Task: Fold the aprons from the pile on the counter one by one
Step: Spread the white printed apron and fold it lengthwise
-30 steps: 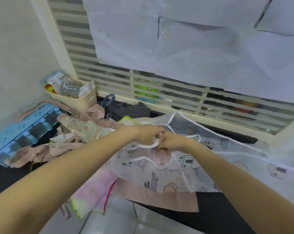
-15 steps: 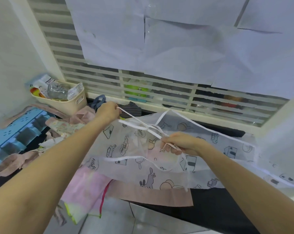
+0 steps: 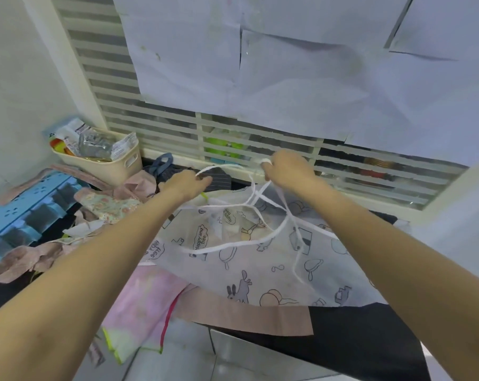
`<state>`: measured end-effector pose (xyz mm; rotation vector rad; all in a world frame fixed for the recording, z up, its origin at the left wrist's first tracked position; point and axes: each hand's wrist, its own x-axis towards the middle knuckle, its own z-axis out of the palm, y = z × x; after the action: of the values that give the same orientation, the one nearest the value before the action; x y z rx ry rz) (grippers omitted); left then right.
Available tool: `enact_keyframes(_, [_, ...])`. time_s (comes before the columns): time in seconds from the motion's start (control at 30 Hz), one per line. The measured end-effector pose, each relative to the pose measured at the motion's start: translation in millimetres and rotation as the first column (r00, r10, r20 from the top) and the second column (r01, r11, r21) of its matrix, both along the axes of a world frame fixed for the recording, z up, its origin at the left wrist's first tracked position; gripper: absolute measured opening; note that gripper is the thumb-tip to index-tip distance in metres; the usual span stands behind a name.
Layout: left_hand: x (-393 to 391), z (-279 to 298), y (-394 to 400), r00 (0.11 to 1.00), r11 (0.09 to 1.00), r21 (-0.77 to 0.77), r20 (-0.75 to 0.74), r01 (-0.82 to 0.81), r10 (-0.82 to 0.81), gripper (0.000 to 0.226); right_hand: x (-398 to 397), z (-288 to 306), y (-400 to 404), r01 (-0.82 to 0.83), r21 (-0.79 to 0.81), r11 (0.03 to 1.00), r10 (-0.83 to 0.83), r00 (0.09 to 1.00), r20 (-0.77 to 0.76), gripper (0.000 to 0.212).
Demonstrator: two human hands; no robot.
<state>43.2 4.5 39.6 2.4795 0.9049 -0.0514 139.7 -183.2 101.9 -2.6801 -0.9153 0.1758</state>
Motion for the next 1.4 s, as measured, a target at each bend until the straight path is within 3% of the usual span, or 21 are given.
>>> enact_keyframes(0.1, [4, 15, -22, 0.978, 0.953, -0.247, 0.155, 0.176, -0.140, 0.014, -9, 25, 28, -0.079, 0.108, 0.991, 0.088, 0.993, -0.082, 0.023])
enact_keyframes(0.17, [1, 28, -37, 0.941, 0.828, -0.454, 0.229, 0.329, -0.248, 0.025, -14, 32, 35, -0.038, 0.206, 0.978, 0.093, 0.959, -0.266, 0.025])
enact_keyframes(0.23, [-3, 37, -45, 0.902, 0.745, -0.509, 0.252, 0.431, -0.349, 0.039, -17, 36, 40, 0.034, 0.314, 0.949, 0.107, 0.901, -0.421, 0.026])
enact_keyframes(0.27, [-4, 40, -48, 0.891, 0.727, -0.515, 0.258, 0.453, -0.373, 0.037, -18, 38, 43, 0.042, 0.355, 0.934, 0.119, 0.900, -0.419, 0.027])
enact_keyframes(0.33, [-3, 42, -52, 0.895, 0.729, -0.522, 0.313, 0.442, -0.319, 0.023, -19, 42, 49, 0.002, 0.390, 0.921, 0.131, 0.940, -0.315, 0.033])
enact_keyframes(0.43, [2, 45, -51, 0.918, 0.718, -0.605, 0.379, 0.344, -0.121, 0.025, -24, 49, 54, -0.062, 0.393, 0.918, 0.138, 0.976, -0.168, 0.037])
enact_keyframes(0.57, [-2, 48, -41, 0.896, 0.528, -0.759, 0.443, 0.381, -0.009, 0.025, -6, 52, 50, 0.006, 0.487, 0.874, -0.002, 1.000, -0.009, 0.019])
enact_keyframes(0.6, [-3, 47, -40, 0.891, 0.528, -0.756, 0.454, 0.388, -0.004, 0.025, -2, 54, 48, 0.002, 0.527, 0.850, -0.026, 0.999, 0.038, 0.011])
enact_keyframes(0.7, [-5, 43, -37, 0.920, 0.640, -0.701, 0.392, 0.314, -0.022, 0.029, -2, 65, 46, -0.143, 0.587, 0.797, -0.042, 0.956, 0.290, 0.017])
enact_keyframes(0.8, [-7, 38, -35, 0.968, 0.719, -0.661, 0.243, 0.215, -0.067, 0.038, -8, 87, 50, -0.433, 0.585, 0.686, -0.061, 0.767, 0.639, 0.019])
enact_keyframes(0.87, [-8, 39, -34, 0.978, 0.726, -0.661, 0.195, 0.190, -0.079, 0.038, -6, 98, 59, -0.631, 0.446, 0.635, -0.092, 0.512, 0.854, 0.019])
enact_keyframes(0.93, [-6, 40, -32, 0.980, 0.711, -0.678, 0.185, 0.185, -0.078, 0.039, -5, 108, 74, -0.699, 0.279, 0.659, -0.087, 0.297, 0.951, 0.029])
enact_keyframes(0.97, [-5, 42, -32, 0.979, 0.697, -0.693, 0.191, 0.186, -0.071, 0.040, -8, 112, 78, -0.711, 0.192, 0.677, -0.031, 0.233, 0.972, 0.032])
enact_keyframes(1.0, [-4, 42, -30, 0.979, 0.680, -0.711, 0.199, 0.181, -0.052, 0.040, -11, 114, 81, -0.717, 0.101, 0.690, 0.114, 0.246, 0.962, 0.037])
enact_keyframes(1.03, [-3, 42, -28, 0.977, 0.659, -0.733, 0.211, 0.170, -0.017, 0.039, -17, 115, 82, -0.713, 0.048, 0.699, 0.302, 0.355, 0.885, 0.046])
enact_keyframes(1.1, [-3, 42, -22, 0.969, 0.628, -0.766, 0.235, 0.136, 0.077, 0.035, -25, 104, 77, -0.644, -0.009, 0.765, 0.569, 0.669, 0.478, 0.063])
enact_keyframes(1.17, [-5, 43, -15, 0.945, 0.624, -0.774, 0.271, 0.103, 0.180, 0.030, -27, 81, 66, -0.574, 0.056, 0.817, 0.557, 0.811, 0.177, 0.071])
enact_keyframes(1.23, [-7, 44, -5, 0.904, 0.600, -0.795, 0.315, 0.084, 0.290, 0.031, -23, 53, 55, -0.477, 0.143, 0.867, 0.484, 0.875, -0.016, 0.071])
enact_keyframes(1.33, [-8, 45, 9, 0.847, 0.594, -0.802, 0.358, 0.063, 0.394, 0.033, -22, 3, 37, -0.455, -0.102, 0.885, 0.386, 0.838, -0.385, 0.068])
enact_keyframes(1.4, [-9, 48, 16, 0.839, 0.643, -0.764, 0.379, 0.046, 0.390, 0.031, -30, -26, 30, -0.379, -0.182, 0.907, 0.243, 0.827, -0.507, 0.063])
